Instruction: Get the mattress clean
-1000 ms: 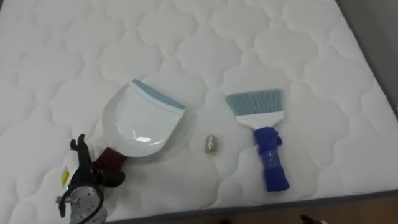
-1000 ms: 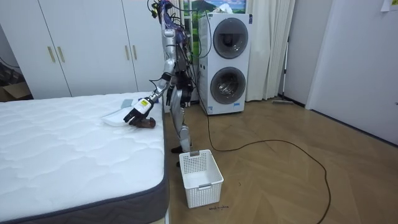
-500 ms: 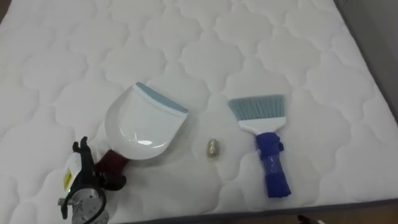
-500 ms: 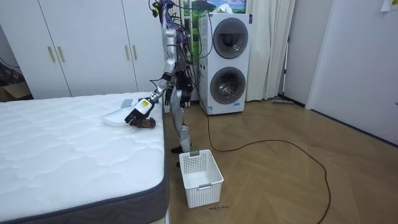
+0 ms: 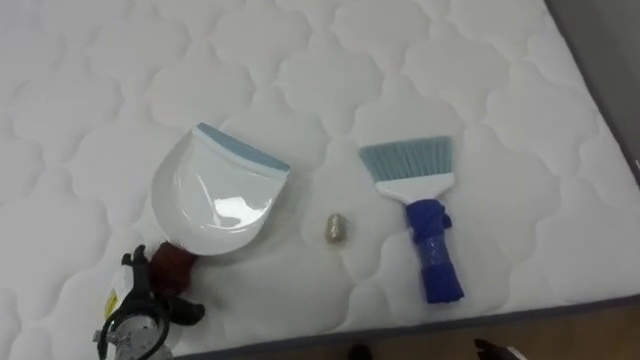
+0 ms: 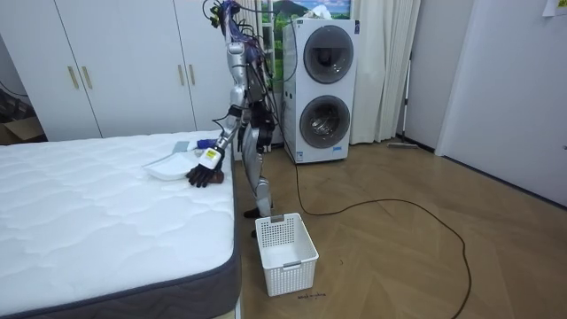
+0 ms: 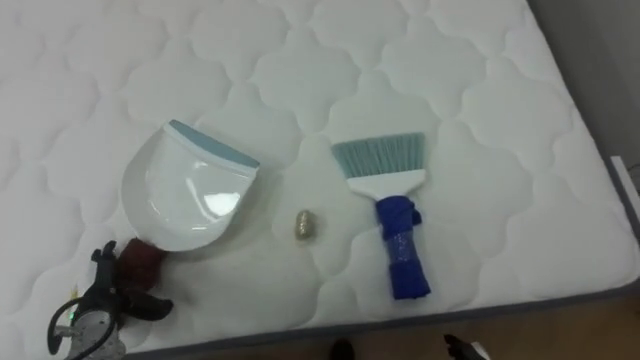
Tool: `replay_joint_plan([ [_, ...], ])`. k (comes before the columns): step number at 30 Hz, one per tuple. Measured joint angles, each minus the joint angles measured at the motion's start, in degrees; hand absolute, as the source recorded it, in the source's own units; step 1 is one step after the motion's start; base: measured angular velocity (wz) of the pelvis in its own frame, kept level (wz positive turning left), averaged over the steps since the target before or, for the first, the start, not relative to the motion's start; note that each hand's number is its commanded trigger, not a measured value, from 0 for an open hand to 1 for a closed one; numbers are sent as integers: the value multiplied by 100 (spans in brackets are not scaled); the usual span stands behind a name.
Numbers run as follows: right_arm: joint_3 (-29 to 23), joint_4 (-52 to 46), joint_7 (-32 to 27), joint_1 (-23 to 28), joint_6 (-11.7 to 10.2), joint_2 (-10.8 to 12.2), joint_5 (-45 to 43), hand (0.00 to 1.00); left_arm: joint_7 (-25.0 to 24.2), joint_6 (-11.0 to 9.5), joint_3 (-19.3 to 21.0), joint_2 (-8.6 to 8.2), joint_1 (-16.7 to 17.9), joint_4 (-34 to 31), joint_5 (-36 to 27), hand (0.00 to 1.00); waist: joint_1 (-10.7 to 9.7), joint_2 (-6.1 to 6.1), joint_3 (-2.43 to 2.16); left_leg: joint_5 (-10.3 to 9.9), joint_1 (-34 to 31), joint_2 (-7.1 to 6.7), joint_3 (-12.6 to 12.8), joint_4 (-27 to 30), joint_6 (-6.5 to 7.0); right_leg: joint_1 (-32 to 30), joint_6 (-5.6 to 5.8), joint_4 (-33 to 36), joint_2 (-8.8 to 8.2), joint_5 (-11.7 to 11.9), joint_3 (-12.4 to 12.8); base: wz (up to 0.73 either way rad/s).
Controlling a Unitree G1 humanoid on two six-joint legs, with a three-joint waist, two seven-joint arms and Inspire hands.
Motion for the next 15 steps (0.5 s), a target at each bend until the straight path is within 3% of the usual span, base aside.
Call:
replay_joint_plan([
  [5,89,-47,-14,-2,66,-2,191,0,-43,115,-125,9,-131,120,-49,2,4,3,1,-1,-64,1,1,-3,1,-54,3,-15,0,-3,-2,0],
  [6,124,-62,-21,-4,75,-6,201,0,-44,116,-126,10,-154,151,-49,18,7,2,1,-1,-70,1,2,-2,2,-56,3,-21,-1,-4,-4,0],
  [7,152,-75,-27,-6,78,-12,201,0,-50,116,-132,13,-175,169,-49,65,14,3,1,-2,-80,1,2,0,3,-64,4,-24,-1,-4,-3,0],
  [9,169,-92,-28,-5,77,-20,194,0,-71,112,-130,23,-188,183,-49,100,28,2,1,-3,-91,1,10,8,5,-79,5,-18,-1,-4,4,0],
  [12,226,-101,-23,-5,77,-38,199,0,-49,114,-118,59,-233,224,-55,100,34,3,2,-3,-107,3,19,28,5,-98,5,-9,-1,-4,13,0],
  [15,238,-197,-22,1,85,-77,193,0,33,138,-105,269,-358,233,-63,100,31,19,9,-5,-187,1,27,89,7,-170,4,27,-13,-13,16,0],
])
